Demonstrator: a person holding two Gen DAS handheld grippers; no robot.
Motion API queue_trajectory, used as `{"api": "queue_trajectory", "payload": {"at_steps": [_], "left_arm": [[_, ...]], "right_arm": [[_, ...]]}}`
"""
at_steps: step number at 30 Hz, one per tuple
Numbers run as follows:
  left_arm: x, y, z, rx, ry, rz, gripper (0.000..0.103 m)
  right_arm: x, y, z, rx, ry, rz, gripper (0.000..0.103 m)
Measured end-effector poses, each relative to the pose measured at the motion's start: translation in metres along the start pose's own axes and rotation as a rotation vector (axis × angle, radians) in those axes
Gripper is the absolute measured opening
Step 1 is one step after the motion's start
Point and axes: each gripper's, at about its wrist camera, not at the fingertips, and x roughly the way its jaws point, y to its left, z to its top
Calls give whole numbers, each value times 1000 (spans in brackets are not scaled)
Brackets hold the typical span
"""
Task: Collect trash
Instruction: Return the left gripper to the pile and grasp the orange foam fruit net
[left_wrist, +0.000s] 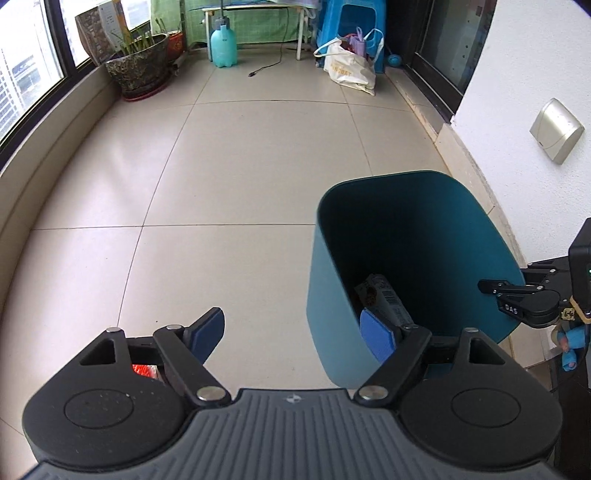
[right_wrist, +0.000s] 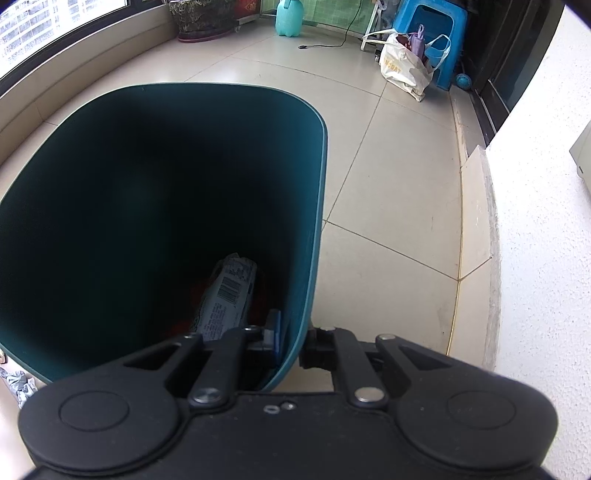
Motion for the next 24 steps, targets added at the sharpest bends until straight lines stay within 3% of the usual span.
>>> {"api": "queue_trajectory", "payload": {"at_steps": [8,19,24], "left_arm": [[15,49,-24,-83,56,75,80],[70,145,-58,-229,176,201,80],[97,186,-69,-301,222,218,80]], "right_arm": [[1,-1,0,-2,0,-1,8],[6,5,-1,-6,26,-32,9],[6,11,3,-39,44,-30,10]]}}
